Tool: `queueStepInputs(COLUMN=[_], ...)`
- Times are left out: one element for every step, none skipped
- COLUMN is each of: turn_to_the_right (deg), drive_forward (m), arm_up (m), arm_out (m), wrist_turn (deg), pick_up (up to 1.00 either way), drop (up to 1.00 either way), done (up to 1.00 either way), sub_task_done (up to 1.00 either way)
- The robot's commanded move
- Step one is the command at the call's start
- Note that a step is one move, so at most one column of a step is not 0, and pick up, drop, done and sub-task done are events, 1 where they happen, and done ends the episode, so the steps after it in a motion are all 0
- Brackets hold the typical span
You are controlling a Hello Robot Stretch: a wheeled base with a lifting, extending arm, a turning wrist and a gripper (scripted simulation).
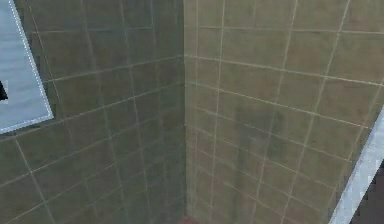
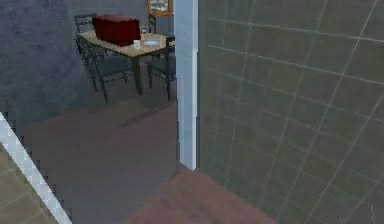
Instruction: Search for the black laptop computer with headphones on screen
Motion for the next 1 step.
queueStepInputs(turn_to_the_right=[-45.0], drive_forward=[0.00], arm_up=[0.00], arm_out=[0.00], wrist_turn=[0.0], pick_up=[0.00], drop=[0.00], done=[0.00], sub_task_done=[0.00])
